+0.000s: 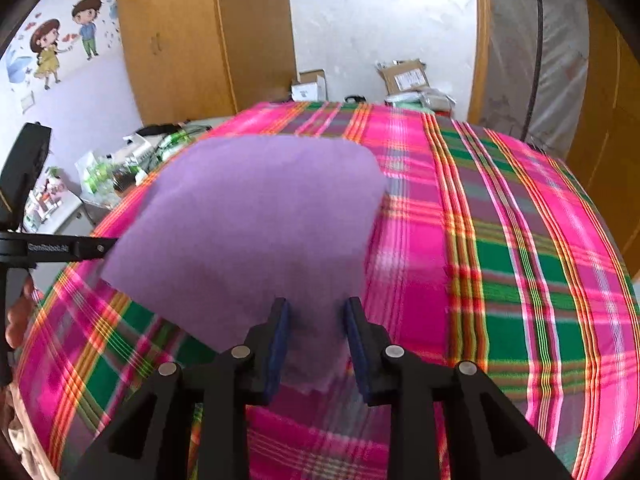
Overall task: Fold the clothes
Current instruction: 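Open both grippers and release the folded sweater on the bed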
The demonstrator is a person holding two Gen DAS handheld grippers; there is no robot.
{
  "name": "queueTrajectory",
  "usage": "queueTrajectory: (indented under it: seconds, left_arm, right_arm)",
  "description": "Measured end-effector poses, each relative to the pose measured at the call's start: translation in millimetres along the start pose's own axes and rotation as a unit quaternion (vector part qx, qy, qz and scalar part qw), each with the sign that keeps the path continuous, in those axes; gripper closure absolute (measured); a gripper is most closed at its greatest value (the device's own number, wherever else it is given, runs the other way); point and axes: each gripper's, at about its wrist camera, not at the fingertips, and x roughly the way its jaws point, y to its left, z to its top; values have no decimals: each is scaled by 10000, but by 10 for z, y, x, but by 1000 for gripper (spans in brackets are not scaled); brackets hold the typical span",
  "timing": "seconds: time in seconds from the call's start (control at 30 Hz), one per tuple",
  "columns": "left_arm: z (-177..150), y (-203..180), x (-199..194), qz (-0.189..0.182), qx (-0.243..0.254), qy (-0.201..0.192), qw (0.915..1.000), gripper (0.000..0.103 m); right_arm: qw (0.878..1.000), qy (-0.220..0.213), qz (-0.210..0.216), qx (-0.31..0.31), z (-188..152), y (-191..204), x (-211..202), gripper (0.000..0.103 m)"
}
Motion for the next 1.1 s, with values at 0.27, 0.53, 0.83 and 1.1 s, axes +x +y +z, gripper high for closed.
queueTrajectory:
  seconds: [0.27,0.53,0.83,1.1]
  left_arm:
    - [-95,-18,-46,173,110,92,9997,71]
    - [-178,-7,-82,176,-28,100,9998,71]
    - [-317,-75,-147,212,-52,175,9996,71]
    - [-567,-200,-246,252,-238,58,9994,71]
  right_arm:
    - [9994,-275,-72,-200,13,178,-269,74]
    - [9993,40,191,-315,-100,332,-70,76]
    - [9992,325,145,-193,-166,355,-134,76]
    - [9987,499,-100,-67,-417,473,-241,76]
